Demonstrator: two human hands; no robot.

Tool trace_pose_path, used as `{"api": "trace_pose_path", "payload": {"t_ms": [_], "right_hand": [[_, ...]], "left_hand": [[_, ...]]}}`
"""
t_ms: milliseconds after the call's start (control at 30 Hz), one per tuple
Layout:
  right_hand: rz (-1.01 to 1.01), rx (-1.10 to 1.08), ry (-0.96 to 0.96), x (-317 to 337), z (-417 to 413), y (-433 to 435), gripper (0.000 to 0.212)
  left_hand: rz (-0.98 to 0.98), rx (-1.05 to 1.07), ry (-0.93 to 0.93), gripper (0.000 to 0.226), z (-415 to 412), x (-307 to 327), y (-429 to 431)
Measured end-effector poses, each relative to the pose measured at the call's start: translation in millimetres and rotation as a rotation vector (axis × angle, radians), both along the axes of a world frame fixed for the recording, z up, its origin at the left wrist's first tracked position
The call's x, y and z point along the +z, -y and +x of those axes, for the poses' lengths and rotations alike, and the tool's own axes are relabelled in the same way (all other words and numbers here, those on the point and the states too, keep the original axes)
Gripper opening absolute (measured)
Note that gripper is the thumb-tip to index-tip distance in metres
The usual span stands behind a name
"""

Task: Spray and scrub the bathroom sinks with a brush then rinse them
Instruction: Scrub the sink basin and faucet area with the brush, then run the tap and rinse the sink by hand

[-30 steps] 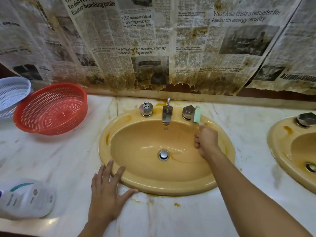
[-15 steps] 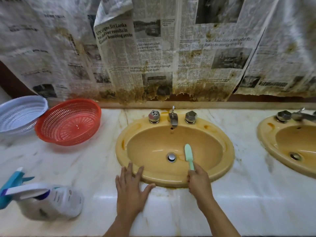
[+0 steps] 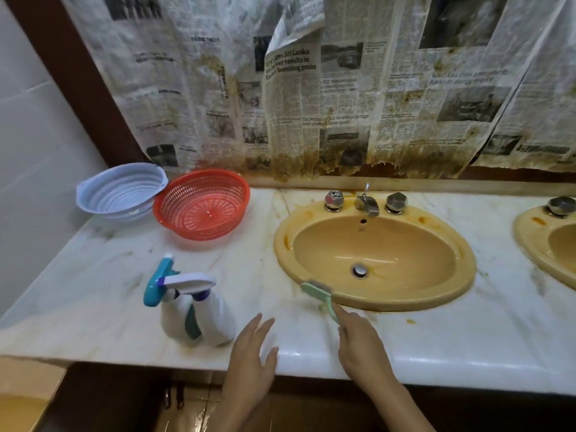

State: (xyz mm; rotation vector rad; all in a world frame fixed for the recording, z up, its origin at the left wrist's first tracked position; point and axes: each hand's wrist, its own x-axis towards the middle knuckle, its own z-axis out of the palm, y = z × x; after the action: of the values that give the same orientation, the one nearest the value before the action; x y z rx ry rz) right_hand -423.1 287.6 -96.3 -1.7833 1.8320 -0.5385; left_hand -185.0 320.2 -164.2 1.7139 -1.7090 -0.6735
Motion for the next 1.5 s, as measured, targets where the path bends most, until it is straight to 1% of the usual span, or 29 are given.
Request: {"api": "trace_pose_path", "payload": {"t_ms": [133, 233, 333, 433, 567, 667, 767, 900, 967, 1133, 1200, 1267, 1400, 1500], "right_hand": [[0.045, 0.103, -0.058, -6, 41, 10, 0.051], [0.058, 0.191, -0.106, -10, 66, 18, 0.054], [0.049, 0.259, -0.211, -17, 82, 25, 0.055], [0.007, 0.244, -0.357, -21, 90, 29, 0.056], [-0.014, 0.208, -0.41, -26, 92, 32, 0.054], [-0.01, 0.219, -0.394, -30, 93, 35, 0.056], [0.01, 0.275, -0.323, -33, 99, 40, 0.057], [0.031, 0.333, -0.244, -31, 104, 45, 0.049], [0.036, 0.328, -0.213, -29, 101, 46, 0.044], [0.047, 0.294, -0.13, -21, 78, 48, 0.047], [0.036, 0.258, -0.08, -16, 66, 49, 0.047], [0.022, 0.213, -0.025, -10, 53, 50, 0.048], [-0.04, 0.164, 0.044, 2, 24, 54, 0.047], [-0.076, 0.162, 0.026, 11, -3, 63, 0.047]], "left_hand": [[0.064, 0.015, 0.083, 0.057, 23, 1, -14], [0.122, 0.03, 0.155, 0.061, 33, 6, -21], [0.144, 0.033, 0.166, 0.062, 37, 6, -26], [0.153, 0.035, 0.151, 0.06, 38, 5, -28], [0.172, 0.054, 0.158, 0.06, 34, 9, -27], [0.173, 0.071, 0.158, 0.058, 30, 12, -25], [0.179, 0.079, 0.16, 0.056, 28, 12, -22], [0.179, 0.084, 0.147, 0.059, 27, 14, -21], [0.187, 0.086, 0.143, 0.061, 27, 15, -20], [0.195, 0.074, 0.212, 0.062, 22, 24, -14], [0.185, 0.071, 0.214, 0.061, 20, 28, -10], [0.168, 0.054, 0.196, 0.058, 18, 31, -5], [0.092, 0.03, 0.242, 0.053, 4, 38, 12], [0.036, 0.015, 0.232, 0.053, -16, 47, 35]]}}
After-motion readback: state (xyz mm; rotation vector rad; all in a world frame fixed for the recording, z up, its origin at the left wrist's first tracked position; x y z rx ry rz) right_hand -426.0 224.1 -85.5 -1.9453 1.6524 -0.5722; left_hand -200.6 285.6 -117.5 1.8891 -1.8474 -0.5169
